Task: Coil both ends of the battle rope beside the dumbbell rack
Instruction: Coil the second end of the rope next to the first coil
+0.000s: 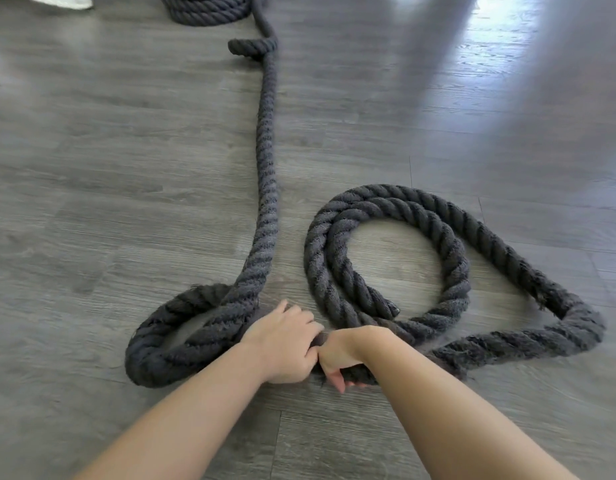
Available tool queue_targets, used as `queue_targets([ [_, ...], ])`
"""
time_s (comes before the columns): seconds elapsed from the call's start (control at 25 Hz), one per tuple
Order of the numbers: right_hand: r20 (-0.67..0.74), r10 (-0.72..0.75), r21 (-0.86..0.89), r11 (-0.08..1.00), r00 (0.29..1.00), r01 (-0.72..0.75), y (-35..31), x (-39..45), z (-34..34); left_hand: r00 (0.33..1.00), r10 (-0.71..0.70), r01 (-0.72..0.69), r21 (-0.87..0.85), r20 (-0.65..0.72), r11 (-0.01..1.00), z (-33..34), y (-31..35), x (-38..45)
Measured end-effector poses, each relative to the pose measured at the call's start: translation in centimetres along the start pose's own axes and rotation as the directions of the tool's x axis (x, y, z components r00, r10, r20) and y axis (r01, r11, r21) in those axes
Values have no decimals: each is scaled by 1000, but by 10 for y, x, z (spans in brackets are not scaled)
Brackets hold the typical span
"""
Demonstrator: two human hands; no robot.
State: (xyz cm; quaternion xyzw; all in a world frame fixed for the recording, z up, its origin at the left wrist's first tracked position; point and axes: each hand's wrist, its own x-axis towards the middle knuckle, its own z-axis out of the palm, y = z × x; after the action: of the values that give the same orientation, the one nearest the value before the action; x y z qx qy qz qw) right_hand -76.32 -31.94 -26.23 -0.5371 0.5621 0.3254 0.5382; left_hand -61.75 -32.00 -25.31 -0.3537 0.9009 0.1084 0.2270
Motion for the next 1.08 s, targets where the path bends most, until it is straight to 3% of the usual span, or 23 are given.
queue_targets([
  [0.12,-250,-69,-75,996,966,51,9,-4,9,999,-31,28,-65,-38,998,12,-2,1],
  [0.24,-478,-273,-12,952,835,305,31,-21,15,986,-113,106,-62,-124,992,22,-22,-11],
  [0.28,-614,-298,32,916,731,400,41,-28,14,979,-124,114,-69,-160,991,28,-34,-17],
  [0.32,-777,-248,31,902,579,430,56,-32,9,974,-135,125,-69,-180,990,35,-48,-24],
  [0.36,-908,-131,14,940,398,341,73,-33,2,970,-143,134,-60,-199,989,42,-62,-31],
  [0.4,-967,33,69,989,253,132,95,-36,-7,959,-143,139,-33,-243,990,48,-76,-38],
  [0.44,-952,239,225,970,189,-94,118,-38,-14,946,-142,147,-4,-291,989,55,-91,-45],
  [0.52,-743,613,542,787,269,-296,160,-42,-26,928,-176,198,35,-328,980,65,-119,-59],
  [0.6,-485,768,742,614,417,-267,180,-37,-33,928,-267,281,17,-261,960,69,-134,-65],
  [0.64,-432,780,791,568,453,-225,182,-31,-36,931,-304,311,1,-201,950,66,-135,-65],
  [0.72,-446,772,801,570,453,-184,173,-15,-39,926,-366,364,-34,-95,931,55,-128,-65],
  [0.8,-481,783,785,585,395,-205,162,-4,-44,915,-401,391,-137,-49,910,39,-105,-56],
  [0.88,-523,784,765,604,333,-222,162,4,-46,905,-411,343,-381,-112,858,26,-53,-35],
  [0.96,-578,747,730,653,330,-200,167,7,-43,910,-344,175,-535,-234,827,28,13,-13],
  [1.08,-653,663,646,740,365,-188,177,5,-32,913,-139,9,-321,-384,947,53,53,8],
])
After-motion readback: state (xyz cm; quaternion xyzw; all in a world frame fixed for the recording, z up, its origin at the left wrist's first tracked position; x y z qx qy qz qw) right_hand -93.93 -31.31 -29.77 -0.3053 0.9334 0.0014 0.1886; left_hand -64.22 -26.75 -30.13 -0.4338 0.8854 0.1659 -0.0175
